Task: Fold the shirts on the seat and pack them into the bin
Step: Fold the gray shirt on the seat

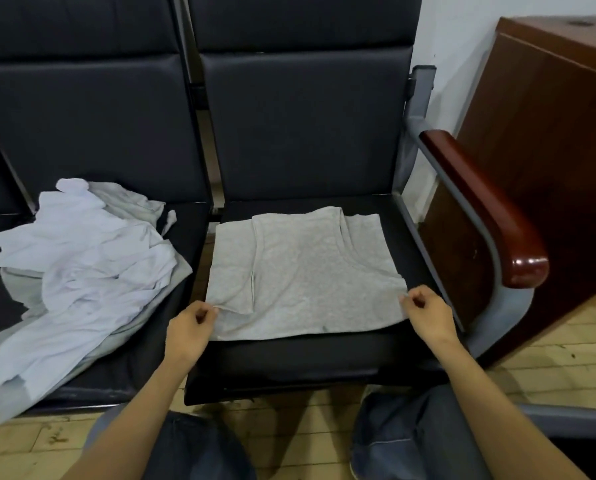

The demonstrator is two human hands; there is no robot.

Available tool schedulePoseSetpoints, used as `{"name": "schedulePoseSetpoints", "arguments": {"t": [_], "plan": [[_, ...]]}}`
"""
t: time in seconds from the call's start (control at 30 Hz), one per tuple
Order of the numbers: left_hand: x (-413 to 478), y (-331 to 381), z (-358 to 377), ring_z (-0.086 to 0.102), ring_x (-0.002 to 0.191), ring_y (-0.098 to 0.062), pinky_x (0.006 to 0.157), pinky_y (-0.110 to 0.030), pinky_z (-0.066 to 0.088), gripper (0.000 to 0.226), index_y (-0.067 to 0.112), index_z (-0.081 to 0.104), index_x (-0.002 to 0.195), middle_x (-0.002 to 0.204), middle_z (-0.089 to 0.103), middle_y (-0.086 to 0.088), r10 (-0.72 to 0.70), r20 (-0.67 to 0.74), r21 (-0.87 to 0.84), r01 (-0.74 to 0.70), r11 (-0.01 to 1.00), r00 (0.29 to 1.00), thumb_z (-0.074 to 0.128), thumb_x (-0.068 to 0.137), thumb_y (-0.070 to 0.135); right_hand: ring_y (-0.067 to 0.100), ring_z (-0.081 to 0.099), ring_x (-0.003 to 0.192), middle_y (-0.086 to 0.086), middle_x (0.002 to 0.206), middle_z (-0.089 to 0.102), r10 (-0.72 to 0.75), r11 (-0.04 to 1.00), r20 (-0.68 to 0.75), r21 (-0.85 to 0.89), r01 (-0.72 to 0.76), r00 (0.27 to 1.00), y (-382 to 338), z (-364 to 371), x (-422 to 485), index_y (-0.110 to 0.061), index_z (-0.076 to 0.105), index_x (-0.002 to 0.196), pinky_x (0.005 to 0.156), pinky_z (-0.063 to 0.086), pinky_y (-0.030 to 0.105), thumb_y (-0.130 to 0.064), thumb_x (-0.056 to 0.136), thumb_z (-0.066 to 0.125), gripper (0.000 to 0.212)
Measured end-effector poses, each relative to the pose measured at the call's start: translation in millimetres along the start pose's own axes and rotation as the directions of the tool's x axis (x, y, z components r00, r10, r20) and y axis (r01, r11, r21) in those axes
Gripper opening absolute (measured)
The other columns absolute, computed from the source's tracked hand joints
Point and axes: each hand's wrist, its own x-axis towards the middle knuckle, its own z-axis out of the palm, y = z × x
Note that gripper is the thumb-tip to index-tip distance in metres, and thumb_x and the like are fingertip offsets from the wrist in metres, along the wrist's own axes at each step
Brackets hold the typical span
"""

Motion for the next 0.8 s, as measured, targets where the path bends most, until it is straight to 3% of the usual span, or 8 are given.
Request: {"name": "schedulePoseSetpoints", "arguments": {"t": [0.17,0.33,0.4,0.47,0.53,0.63,0.7,0.8], "plan": [[7.0,2.1,-8.9,0.057,0.093,-0.028,0.08,-0.038,0.042,0.02,0.012,0.063,0.094,0.092,0.062,-0.006,-0.2,-0.018,-0.226,0.191,0.955,0.98,0.057,0.093,0.03,0.016,0.046,0.065,0.005,0.07,0.05,0.003,0.984,0.06,0.18,-0.014,0.998,-2.1,-15.7,-6.6,-0.005,0.055,0.08,0.06,0.035,0.03,-0.017,0.09,0.059,0.017],[3.9,-13.2,-16.8,0.058,0.099,-0.029,0.093,-0.042,0.044,0.028,0.021,0.054,0.109,0.087,0.059,0.003,-0.246,0.13,0.212,0.216,0.953,0.96,0.065,0.085,0.03,0.021,0.056,0.076,0.004,0.078,0.061,0.131,0.986,0.225,-0.133,-0.102,0.966,16.6,-22.9,-2.0,-0.013,0.055,0.094,0.076,0.046,0.036,-0.022,0.084,0.066,0.017],[2.2,-12.2,-17.4,0.057,0.102,-0.029,0.098,-0.045,0.04,0.04,0.021,0.052,0.118,0.09,0.059,0.005,-0.245,0.15,0.212,0.211,0.954,0.958,0.066,0.081,0.028,0.021,0.058,0.084,-0.002,0.08,0.061,0.146,0.979,0.242,-0.178,-0.104,0.959,18.0,-20.5,0.8,-0.016,0.053,0.101,0.09,0.046,0.041,-0.031,0.086,0.065,0.024],[-0.9,-8.8,-15.7,0.054,0.105,-0.03,0.097,-0.048,0.04,0.051,0.016,0.051,0.124,0.104,0.059,-0.002,-0.134,0.088,0.186,0.116,0.976,0.987,0.068,0.076,0.025,0.021,0.057,0.093,-0.006,0.086,0.059,0.137,0.978,0.224,-0.185,-0.096,0.965,14.1,-17.4,0.5,-0.022,0.049,0.106,0.097,0.042,0.041,-0.044,0.088,0.061,0.03],[-6.9,-5.6,-8.8,0.05,0.109,-0.035,0.096,-0.047,0.041,0.048,0.009,0.055,0.122,0.118,0.053,-0.014,0.11,0.012,0.232,-0.11,0.966,0.994,0.07,0.077,0.012,0.021,0.056,0.092,0.0,0.093,0.061,0.114,0.992,0.145,-0.071,-0.105,0.983,9.8,-10.8,-1.0,-0.019,0.05,0.112,0.089,0.043,0.036,-0.044,0.089,0.06,0.036],[-20.3,7.8,8.0,0.051,0.114,-0.033,0.096,-0.037,0.04,0.035,0.008,0.061,0.118,0.126,0.052,-0.015,0.413,0.132,0.257,-0.434,0.864,0.901,0.067,0.084,0.015,0.019,0.056,0.084,0.003,0.091,0.061,0.042,0.986,0.085,0.16,-0.055,0.996,1.4,-1.6,-3.0,-0.017,0.049,0.123,0.075,0.042,0.03,-0.025,0.089,0.065,0.038],[-27.8,15.3,20.9,0.048,0.122,-0.028,0.098,-0.036,0.037,0.044,0.013,0.062,0.121,0.134,0.049,-0.011,0.431,0.288,0.263,-0.503,0.823,0.855,0.05,0.089,0.04,0.022,0.059,0.084,0.005,0.092,0.061,-0.082,0.974,0.083,0.216,0.063,0.993,1.0,-0.1,-1.7,-0.026,0.051,0.123,0.073,0.048,0.031,-0.01,0.088,0.065,0.041],[-28.5,18.6,33.7,0.045,0.124,-0.025,0.102,-0.034,0.033,0.064,0.016,0.063,0.121,0.136,0.049,-0.006,0.4,0.352,0.271,-0.502,0.821,0.846,0.028,0.084,0.055,0.023,0.056,0.088,0.009,0.111,0.054,-0.143,0.983,0.111,0.131,0.128,0.984,6.9,-2.1,1.3,-0.031,0.051,0.124,0.073,0.047,0.029,0.003,0.087,0.056,0.051]]}}
